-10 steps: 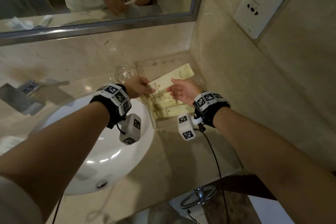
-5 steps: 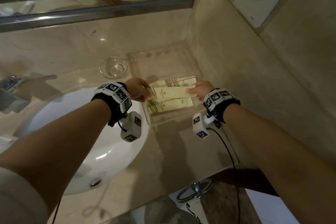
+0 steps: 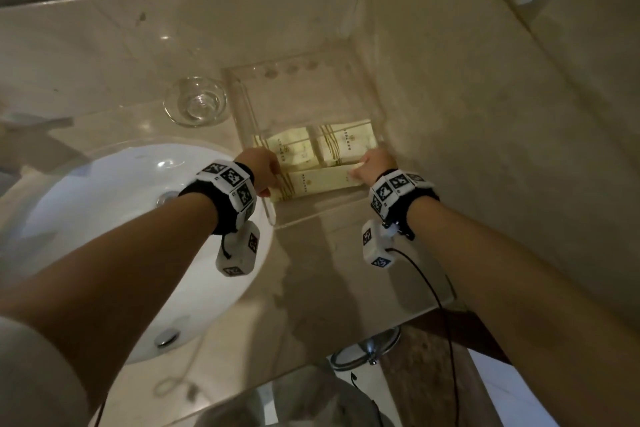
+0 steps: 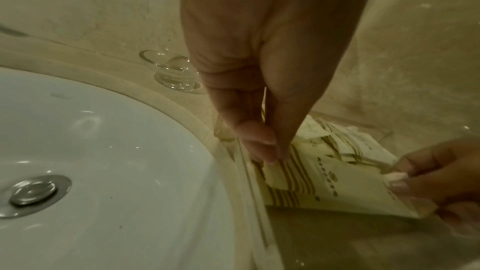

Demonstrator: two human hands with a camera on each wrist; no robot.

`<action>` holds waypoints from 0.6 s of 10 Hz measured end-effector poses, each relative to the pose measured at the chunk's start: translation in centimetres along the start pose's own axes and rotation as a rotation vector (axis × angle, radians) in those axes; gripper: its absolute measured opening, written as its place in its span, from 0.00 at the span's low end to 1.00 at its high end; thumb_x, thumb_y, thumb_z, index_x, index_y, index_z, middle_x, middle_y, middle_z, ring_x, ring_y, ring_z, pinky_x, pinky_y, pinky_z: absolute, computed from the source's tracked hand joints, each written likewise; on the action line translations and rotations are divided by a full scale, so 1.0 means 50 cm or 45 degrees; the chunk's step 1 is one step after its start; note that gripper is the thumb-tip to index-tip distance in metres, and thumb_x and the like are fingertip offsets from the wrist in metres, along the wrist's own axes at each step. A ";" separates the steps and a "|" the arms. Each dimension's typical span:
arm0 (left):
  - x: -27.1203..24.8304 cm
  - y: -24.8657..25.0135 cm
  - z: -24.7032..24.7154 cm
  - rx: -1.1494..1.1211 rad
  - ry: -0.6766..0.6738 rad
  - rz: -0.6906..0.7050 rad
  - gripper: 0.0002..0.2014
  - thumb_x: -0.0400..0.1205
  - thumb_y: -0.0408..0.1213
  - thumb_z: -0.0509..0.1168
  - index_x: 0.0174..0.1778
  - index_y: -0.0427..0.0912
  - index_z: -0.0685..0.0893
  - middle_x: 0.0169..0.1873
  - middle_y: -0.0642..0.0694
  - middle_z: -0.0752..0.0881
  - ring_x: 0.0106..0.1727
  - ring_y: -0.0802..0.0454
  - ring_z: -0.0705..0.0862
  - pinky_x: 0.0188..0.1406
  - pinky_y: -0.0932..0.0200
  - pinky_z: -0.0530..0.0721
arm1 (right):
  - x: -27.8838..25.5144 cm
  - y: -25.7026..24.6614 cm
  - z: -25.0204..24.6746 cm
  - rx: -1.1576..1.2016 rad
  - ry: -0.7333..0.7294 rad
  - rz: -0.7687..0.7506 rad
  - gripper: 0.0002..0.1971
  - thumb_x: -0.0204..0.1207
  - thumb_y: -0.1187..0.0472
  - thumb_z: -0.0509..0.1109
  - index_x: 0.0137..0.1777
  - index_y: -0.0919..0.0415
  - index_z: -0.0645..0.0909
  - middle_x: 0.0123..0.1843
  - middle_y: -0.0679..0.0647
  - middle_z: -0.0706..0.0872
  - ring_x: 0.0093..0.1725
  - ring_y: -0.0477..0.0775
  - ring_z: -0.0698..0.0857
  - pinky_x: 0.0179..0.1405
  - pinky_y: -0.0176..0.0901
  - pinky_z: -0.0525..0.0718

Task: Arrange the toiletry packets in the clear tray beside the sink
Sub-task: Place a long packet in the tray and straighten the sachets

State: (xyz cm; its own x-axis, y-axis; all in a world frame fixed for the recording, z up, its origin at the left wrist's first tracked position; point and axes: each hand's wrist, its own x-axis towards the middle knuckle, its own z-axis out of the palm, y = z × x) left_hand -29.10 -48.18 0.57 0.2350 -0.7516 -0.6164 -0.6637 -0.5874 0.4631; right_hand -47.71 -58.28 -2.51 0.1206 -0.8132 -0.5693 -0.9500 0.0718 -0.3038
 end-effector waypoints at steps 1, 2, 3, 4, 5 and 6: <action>0.000 0.000 0.001 0.096 0.017 0.021 0.04 0.78 0.26 0.65 0.47 0.36 0.80 0.27 0.47 0.79 0.28 0.48 0.83 0.25 0.62 0.82 | 0.002 0.003 0.009 0.081 0.051 0.005 0.21 0.74 0.56 0.73 0.61 0.67 0.76 0.58 0.62 0.82 0.56 0.60 0.83 0.45 0.45 0.81; -0.001 0.002 0.000 0.145 0.029 0.017 0.05 0.79 0.26 0.64 0.40 0.39 0.78 0.25 0.47 0.80 0.30 0.45 0.84 0.31 0.59 0.84 | 0.003 0.006 0.005 0.161 0.008 0.046 0.10 0.74 0.59 0.72 0.51 0.64 0.79 0.46 0.62 0.83 0.44 0.59 0.84 0.32 0.43 0.82; 0.002 0.000 -0.004 0.097 0.045 0.011 0.05 0.79 0.26 0.65 0.38 0.38 0.79 0.25 0.47 0.80 0.29 0.46 0.85 0.36 0.56 0.86 | 0.012 0.019 0.006 0.365 -0.030 0.055 0.05 0.75 0.64 0.68 0.38 0.57 0.77 0.51 0.62 0.82 0.54 0.61 0.85 0.57 0.53 0.87; 0.003 -0.004 -0.010 0.045 0.054 0.027 0.02 0.79 0.28 0.66 0.41 0.37 0.81 0.25 0.46 0.82 0.26 0.53 0.82 0.34 0.61 0.85 | 0.047 0.030 0.036 0.407 -0.067 0.236 0.17 0.77 0.64 0.62 0.27 0.56 0.65 0.48 0.62 0.78 0.49 0.63 0.81 0.50 0.48 0.81; -0.002 -0.005 -0.014 0.010 0.057 0.046 0.01 0.79 0.29 0.66 0.41 0.37 0.81 0.32 0.39 0.86 0.27 0.51 0.83 0.36 0.61 0.85 | 0.078 0.038 0.052 0.061 -0.071 0.086 0.08 0.80 0.59 0.60 0.44 0.63 0.75 0.58 0.68 0.83 0.56 0.68 0.84 0.57 0.57 0.85; -0.012 -0.011 -0.023 -0.014 0.101 0.051 0.02 0.79 0.30 0.66 0.42 0.36 0.82 0.41 0.33 0.89 0.34 0.44 0.86 0.39 0.57 0.86 | 0.057 0.026 0.028 0.461 -0.132 0.158 0.06 0.78 0.63 0.65 0.51 0.55 0.71 0.62 0.62 0.82 0.62 0.62 0.84 0.59 0.51 0.86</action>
State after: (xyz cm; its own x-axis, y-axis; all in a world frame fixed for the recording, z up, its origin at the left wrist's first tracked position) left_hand -28.07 -47.75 1.41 0.2643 -0.7957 -0.5450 -0.6660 -0.5593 0.4936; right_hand -48.20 -59.70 -5.61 0.0573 -0.7240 -0.6874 -0.7987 0.3798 -0.4667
